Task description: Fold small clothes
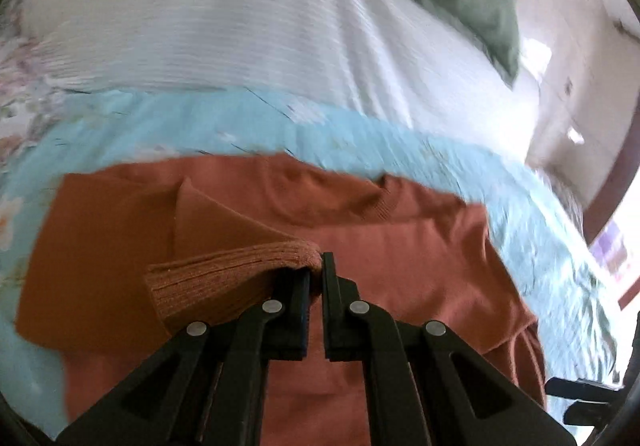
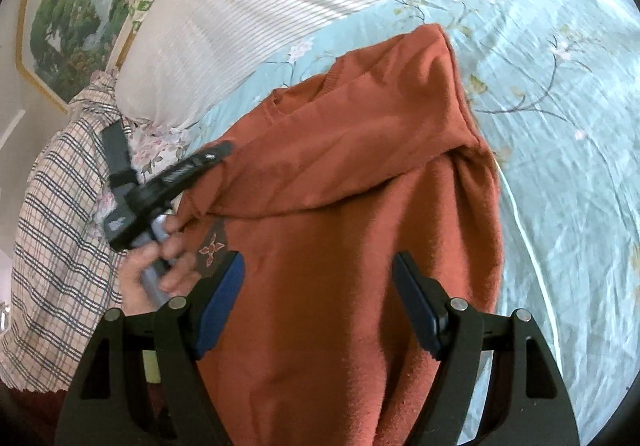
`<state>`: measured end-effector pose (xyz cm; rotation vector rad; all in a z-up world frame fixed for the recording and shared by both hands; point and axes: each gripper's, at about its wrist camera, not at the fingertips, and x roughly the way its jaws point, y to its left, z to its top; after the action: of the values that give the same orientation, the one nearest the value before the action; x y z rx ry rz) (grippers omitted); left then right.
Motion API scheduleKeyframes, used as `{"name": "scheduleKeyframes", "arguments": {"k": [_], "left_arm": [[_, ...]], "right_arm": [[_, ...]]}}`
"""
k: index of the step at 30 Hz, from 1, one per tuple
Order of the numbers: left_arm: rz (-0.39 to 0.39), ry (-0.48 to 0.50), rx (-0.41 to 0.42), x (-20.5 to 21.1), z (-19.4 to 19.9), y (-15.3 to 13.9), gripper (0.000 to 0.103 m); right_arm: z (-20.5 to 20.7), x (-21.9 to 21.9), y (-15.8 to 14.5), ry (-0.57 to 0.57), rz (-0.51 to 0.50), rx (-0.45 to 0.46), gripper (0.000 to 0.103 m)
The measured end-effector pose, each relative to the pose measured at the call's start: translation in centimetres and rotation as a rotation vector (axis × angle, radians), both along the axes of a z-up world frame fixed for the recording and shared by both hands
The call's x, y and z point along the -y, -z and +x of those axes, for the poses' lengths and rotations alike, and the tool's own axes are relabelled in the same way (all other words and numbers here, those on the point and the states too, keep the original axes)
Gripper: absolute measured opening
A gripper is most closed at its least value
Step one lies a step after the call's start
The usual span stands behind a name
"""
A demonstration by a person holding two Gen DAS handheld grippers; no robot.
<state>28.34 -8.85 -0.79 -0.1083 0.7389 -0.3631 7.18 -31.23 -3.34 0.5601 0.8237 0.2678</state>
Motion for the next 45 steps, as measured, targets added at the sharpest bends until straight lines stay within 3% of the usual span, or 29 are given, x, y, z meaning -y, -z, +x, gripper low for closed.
{"name": "scheduleKeyframes", "arguments": {"k": [6,8,13,17,20,22,27,29,30,35,38,40,41,42,43,44,45], "left_arm": [[0.064,0.044,-0.117,2.1,1.8,4.4,0.005],[0.065,0.052,-0.136,2.0,1.6,5.2,0.011],[0.055,0.082,-0.150,1.0,-0.3,5.0,0.054],[0.050,0.064,-0.117,-2.1,-3.7,4.0,0.058],[0.067,-0.012,-0.098,-5.6,-5.6,3.4,0.060],[0.075,-0.124,-0.098,-9.1,-6.3,3.1,0.061],[0.083,-0.345,-0.152,-16.5,-5.0,3.7,0.061],[0.067,-0.394,-0.174,-18.3,-4.4,4.1,0.061],[0.052,-0.415,-0.182,-19.3,-4.1,4.4,0.061],[0.042,-0.455,-0.190,-20.8,-2.9,5.0,0.061],[0.047,-0.460,-0.197,-20.6,-2.1,5.5,0.061],[0.055,-0.464,-0.196,-20.6,-2.1,5.6,0.061],[0.059,-0.466,-0.195,-20.5,-2.0,5.7,0.061],[0.063,-0.466,-0.194,-20.5,-1.8,5.7,0.061],[0.066,-0.466,-0.193,-20.4,-1.7,5.7,0.061],[0.069,-0.466,-0.193,-20.3,-1.6,5.7,0.061],[0.073,-0.466,-0.193,-20.3,-1.5,5.7,0.061]], "right_arm": [[-0.1,0.3,-0.6,0.014,-0.007,0.016,0.077],[0.1,0.3,-0.8,0.018,-0.009,0.021,0.077],[1.1,-0.4,-1.7,0.005,-0.021,0.049,0.077],[3.1,-2.6,-2.7,-0.054,-0.070,0.076,0.077],[5.2,-5.2,-3.2,-0.123,-0.119,0.098,0.077],[6.7,-7.6,-3.5,-0.177,-0.177,0.117,0.077],[9.5,-14.9,-3.4,-0.404,-0.425,0.190,0.077],[10.0,-16.8,-2.8,-0.464,-0.535,0.203,0.076],[10.4,-17.1,-2.5,-0.481,-0.540,0.190,0.076],[12.1,-16.6,-0.8,-0.445,-0.411,0.079,0.077],[13.8,-14.9,1.0,-0.416,-0.060,-0.034,0.077],[14.8,-14.1,2.1,-0.364,0.084,-0.070,0.076],[15.2,-13.7,2.6,-0.330,0.130,-0.071,0.069],[15.5,-13.4,2.9,-0.309,0.175,-0.070,0.051],[15.8,-13.1,3.3,-0.295,0.230,-0.071,0.040],[16.1,-12.8,3.8,-0.281,0.283,-0.083,0.015],[16.2,-12.6,4.1,-0.266,0.312,-0.097,0.007]]}}
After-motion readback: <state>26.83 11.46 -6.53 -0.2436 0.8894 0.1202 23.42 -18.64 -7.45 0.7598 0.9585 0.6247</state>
